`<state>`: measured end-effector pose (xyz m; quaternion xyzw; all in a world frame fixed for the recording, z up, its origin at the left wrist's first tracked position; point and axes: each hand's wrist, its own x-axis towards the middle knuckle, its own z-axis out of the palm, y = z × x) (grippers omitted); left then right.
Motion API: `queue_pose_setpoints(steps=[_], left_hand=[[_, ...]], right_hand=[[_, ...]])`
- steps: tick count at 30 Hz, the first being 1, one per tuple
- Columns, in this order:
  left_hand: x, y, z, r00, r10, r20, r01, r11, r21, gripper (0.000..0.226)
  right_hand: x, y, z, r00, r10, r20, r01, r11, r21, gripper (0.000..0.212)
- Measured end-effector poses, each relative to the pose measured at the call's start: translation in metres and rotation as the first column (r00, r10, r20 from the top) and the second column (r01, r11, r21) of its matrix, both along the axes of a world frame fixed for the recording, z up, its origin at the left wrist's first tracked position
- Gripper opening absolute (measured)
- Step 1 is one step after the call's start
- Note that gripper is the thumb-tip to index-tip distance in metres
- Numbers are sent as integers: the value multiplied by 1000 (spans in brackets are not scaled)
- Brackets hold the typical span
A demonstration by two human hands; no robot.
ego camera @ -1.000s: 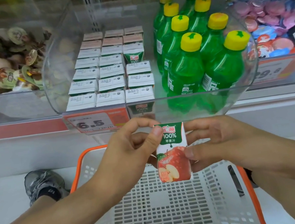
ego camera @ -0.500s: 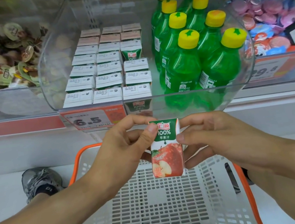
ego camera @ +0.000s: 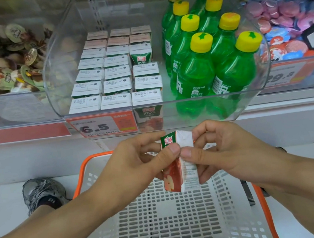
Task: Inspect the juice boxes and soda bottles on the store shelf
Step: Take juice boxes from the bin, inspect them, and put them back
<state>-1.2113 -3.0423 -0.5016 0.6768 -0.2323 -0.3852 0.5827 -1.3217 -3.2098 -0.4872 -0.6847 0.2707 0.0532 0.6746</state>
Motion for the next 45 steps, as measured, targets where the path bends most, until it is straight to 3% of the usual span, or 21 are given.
queue_pose_setpoints(steps=[5, 10, 17, 23, 28, 31, 34, 36, 40, 43, 45], left_hand=[[4, 3, -6, 997, 4, -82, -3, 1000, 19, 49], [5, 1, -4, 984, 54, -172, -58, 998, -20, 55], [3, 0, -2, 984, 67, -167, -74, 997, -38, 39], [3, -1, -2, 983, 79, -166, -88, 995, -50, 41], [2, 0, 1, 983, 80, -167, -94, 993, -76, 45], [3, -1, 4, 997, 38, -67, -35, 999, 38, 44], [10, 1, 1, 1000, -29, 3, 27, 974, 226, 37], [15, 5, -2, 996, -46, 82, 23, 963, 268, 47], [12, 12, -1, 842, -226, 489, 133, 967, 219, 68], [10, 8, -3, 715, -288, 636, 246, 957, 157, 55], [9, 5, -4, 698, -301, 649, 268, 951, 152, 39]], right_hand=[[1, 1, 4, 1000, 13, 1, -13, 998, 60, 54], [1, -3, 3, 997, 71, 3, -71, 996, 52, 43], [1, 1, 0, 994, 98, -55, -97, 995, 28, 36], [0, 1, 2, 996, 89, -27, -87, 995, 52, 43], [-3, 1, 3, 989, 131, -64, -122, 984, 130, 64], [-2, 0, 4, 985, 154, -83, -138, 975, 174, 59], [0, -3, 5, 977, 181, -110, -167, 979, 120, 44], [1, -7, 5, 974, 181, -137, -173, 982, 72, 37], [5, -7, 4, 967, 230, -111, -226, 973, 45, 40], [7, -2, 2, 958, 266, -104, -264, 964, 33, 36], [6, 1, -1, 968, 233, -94, -228, 972, 62, 41]])
